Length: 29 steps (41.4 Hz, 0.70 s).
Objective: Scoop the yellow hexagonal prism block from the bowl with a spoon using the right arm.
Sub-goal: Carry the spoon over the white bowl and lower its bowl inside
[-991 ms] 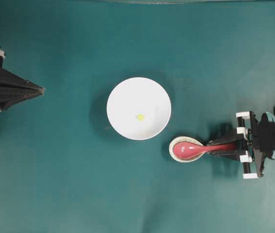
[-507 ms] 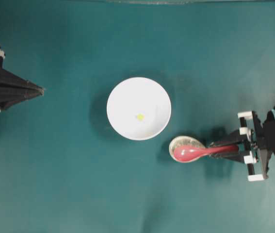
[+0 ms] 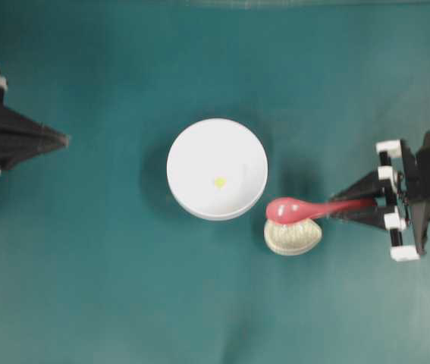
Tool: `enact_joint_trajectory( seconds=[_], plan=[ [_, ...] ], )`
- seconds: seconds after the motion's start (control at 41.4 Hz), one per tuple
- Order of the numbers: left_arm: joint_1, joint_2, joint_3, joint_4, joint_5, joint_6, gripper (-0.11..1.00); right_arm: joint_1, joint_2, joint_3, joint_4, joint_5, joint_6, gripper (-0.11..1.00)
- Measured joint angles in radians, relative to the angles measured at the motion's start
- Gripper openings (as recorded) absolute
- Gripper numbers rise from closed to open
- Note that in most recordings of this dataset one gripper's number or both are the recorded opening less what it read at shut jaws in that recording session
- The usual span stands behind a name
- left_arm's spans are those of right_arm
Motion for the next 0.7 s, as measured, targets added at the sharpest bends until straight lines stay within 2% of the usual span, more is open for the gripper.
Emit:
enact_joint_trajectory(
  seconds=[0.145,0.362,0.556,0.701],
  plan=[
    [0.000,-0.002,0.000,0.000,0.000,0.000,0.01,-0.129,-0.075,-0.107,0.000,0.276,-0.034,0.22],
    [0.000,-0.002,0.000,0.000,0.000,0.000,0.01,-0.330,-0.074,-0.295,-0.035,0.655,-0.040,0.22],
    [0.002,-0.002,0.000,0.000,0.000,-0.002,0.01,-0.454,0.015,-0.417,-0.089,0.831,-0.040,0.22],
    [0.000,-0.002,0.000,0.000,0.000,0.000,0.01,-0.488,0.115,-0.497,-0.126,0.890,-0.038,0.22]
  ],
)
